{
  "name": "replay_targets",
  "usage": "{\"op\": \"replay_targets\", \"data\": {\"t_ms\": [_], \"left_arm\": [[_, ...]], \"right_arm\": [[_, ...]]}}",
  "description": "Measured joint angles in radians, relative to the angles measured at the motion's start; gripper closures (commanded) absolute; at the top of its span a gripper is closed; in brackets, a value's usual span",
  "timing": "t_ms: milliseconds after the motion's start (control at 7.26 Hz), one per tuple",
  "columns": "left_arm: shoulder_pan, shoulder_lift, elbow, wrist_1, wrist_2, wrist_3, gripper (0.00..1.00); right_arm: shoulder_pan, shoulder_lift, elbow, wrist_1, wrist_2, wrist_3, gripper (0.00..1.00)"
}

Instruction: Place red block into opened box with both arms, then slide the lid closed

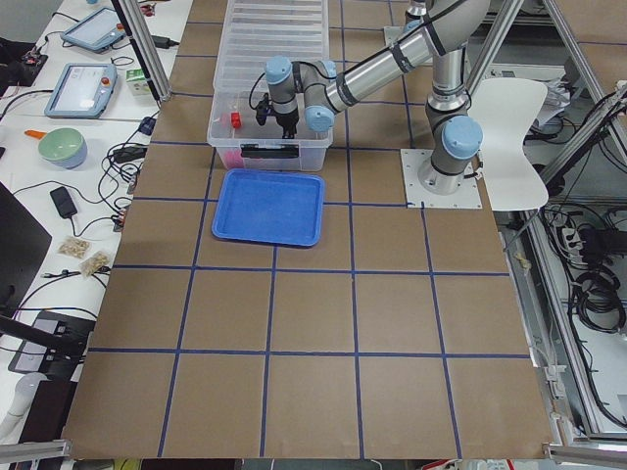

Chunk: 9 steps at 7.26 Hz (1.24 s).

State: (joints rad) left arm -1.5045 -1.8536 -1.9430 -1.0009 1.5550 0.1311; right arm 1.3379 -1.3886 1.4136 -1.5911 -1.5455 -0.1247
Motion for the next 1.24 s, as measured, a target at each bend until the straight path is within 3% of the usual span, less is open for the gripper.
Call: {"op": "replay_targets", "data": {"t_ms": [275,688,1239], "left_arm": [[-0.001,0.059,0.035,-0.086,0.011,-0.004,0.00],[-0.015,0.172,0.205,-0.375,0.024,-0.022,0.00],[-0.028,0.294,0.282,-0.465,0.028,-0.043,0.00]], "right_arm": [[-0.002,-0.005,0.006,0.005,-0.013,0.000,0.00],[-0.002,-0.027,0.009,0.023,-0.060,-0.003,0.00],[-0.006,-0.090,0.013,0.173,-0.081,-0.015,0.00]]}}
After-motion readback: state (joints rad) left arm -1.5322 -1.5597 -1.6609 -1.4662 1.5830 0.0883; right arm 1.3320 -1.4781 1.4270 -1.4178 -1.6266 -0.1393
